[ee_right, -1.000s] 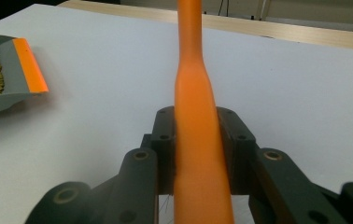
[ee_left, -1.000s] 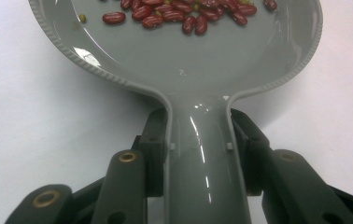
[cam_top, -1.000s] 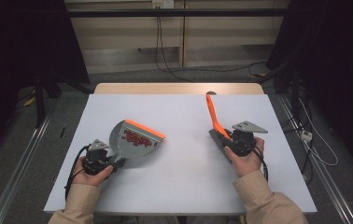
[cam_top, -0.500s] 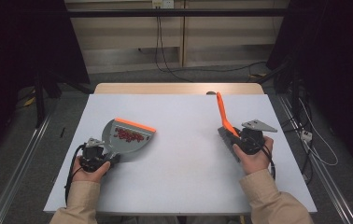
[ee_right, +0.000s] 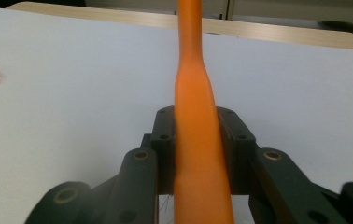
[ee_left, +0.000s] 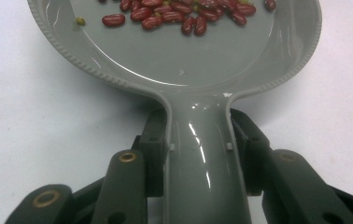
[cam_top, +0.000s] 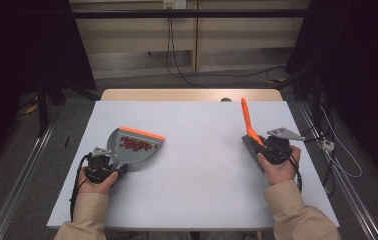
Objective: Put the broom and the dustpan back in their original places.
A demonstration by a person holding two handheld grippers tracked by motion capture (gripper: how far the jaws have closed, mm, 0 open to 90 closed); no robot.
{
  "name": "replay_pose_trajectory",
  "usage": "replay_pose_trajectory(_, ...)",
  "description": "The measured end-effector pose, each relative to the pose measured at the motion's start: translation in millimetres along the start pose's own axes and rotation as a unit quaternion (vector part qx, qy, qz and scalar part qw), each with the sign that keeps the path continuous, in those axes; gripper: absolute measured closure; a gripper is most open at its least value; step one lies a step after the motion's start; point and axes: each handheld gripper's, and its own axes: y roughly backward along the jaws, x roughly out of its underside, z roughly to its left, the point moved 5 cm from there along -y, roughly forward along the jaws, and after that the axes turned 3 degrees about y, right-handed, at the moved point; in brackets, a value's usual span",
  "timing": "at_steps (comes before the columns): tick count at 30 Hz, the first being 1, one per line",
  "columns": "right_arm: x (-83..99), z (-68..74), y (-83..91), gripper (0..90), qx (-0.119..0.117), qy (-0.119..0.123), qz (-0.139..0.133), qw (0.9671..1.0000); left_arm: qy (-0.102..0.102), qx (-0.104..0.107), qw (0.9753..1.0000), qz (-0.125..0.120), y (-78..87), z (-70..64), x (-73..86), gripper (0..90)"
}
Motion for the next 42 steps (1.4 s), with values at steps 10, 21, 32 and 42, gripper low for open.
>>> replay_pose_trajectory(10,3.4,-15.1,0.7,71.2,0.023,0.001,0.005,0.9997,0.014,-0.013,0.9998,-0.001,-0.9,3.8,0.3,62.9)
replay_pose_trajectory(21,13.6,-33.4,-1.9,71.1,0.068,0.024,0.027,0.9970,0.019,-0.011,0.9998,-0.003,-4.3,2.0,2.0,62.3)
replay_pose_trajectory(32,16.3,-16.8,-5.9,68.4,0.034,-0.015,0.007,0.9993,0.018,0.022,0.9995,-0.016,-2.4,-11.5,1.3,54.7)
replay_pose_trajectory(42,19.0,5.6,-12.4,64.5,0.021,-0.009,0.014,0.9996,0.016,0.047,0.9982,-0.032,0.3,-20.5,-0.8,48.9)
